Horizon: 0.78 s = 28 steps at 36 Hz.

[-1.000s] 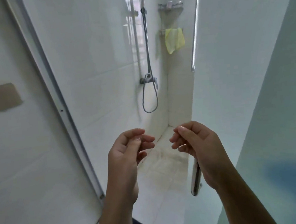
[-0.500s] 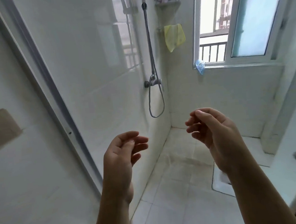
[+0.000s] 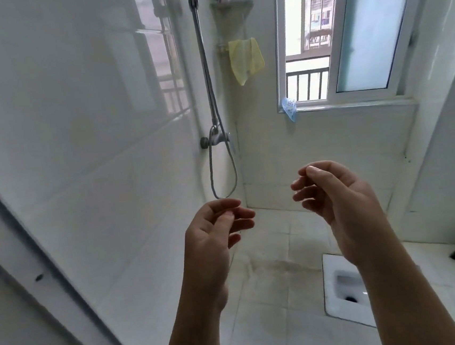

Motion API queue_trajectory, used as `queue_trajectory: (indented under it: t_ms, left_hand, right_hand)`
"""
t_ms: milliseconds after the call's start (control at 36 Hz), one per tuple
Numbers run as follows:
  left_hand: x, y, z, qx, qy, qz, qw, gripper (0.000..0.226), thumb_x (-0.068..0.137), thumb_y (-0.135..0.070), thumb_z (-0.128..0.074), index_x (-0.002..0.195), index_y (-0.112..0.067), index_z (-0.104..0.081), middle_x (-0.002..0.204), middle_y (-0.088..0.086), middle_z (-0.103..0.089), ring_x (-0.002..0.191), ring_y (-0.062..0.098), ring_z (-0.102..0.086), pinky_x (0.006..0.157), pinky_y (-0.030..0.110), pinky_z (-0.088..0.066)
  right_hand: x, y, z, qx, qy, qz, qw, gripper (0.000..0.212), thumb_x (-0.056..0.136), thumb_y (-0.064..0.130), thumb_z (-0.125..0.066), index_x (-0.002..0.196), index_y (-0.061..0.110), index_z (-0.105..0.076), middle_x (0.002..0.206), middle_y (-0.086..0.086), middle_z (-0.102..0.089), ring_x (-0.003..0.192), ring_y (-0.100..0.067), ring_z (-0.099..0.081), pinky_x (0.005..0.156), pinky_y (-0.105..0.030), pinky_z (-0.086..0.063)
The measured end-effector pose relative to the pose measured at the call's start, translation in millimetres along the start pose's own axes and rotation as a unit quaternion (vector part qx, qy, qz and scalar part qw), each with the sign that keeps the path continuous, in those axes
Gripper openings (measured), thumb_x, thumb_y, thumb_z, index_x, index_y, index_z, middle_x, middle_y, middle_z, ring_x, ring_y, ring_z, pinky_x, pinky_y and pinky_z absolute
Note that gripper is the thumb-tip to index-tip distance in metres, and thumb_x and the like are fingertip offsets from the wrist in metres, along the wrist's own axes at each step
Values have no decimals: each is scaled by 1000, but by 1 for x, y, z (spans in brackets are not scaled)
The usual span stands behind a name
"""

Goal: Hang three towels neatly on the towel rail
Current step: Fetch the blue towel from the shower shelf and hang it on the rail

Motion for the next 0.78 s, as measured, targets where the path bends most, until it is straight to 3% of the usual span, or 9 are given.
queue_trajectory:
  t_ms: [361, 778]
  left_hand:
    - [151, 25, -77, -17, 93, -6, 996, 25, 94, -7, -40, 87, -19, -61, 71, -5, -72, 71, 9, -68, 67, 24, -46]
    - [326, 69, -88, -42, 139, 7, 989, 25, 93, -7, -39, 87, -16, -61, 71, -3, -72, 69, 9, -68, 68, 28, -46]
  right_hand:
    - [132, -21, 21, -73, -29, 37, 996, 16, 89, 14, -49, 78, 15, -61, 64, 5, -68, 62, -8, -63, 60, -17, -51]
    - [286, -88, 4, -74, -83, 44, 993, 17, 89, 13, -48, 77, 13, -61, 63, 4, -68, 60, -9, -62, 58, -18, -50]
Point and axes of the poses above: each hand's wrist, its own x-axis towards the middle knuckle, its own z-axis out of the back of the hand, y = z × x, the point moved 2 cm from there along x, towards the middle knuckle
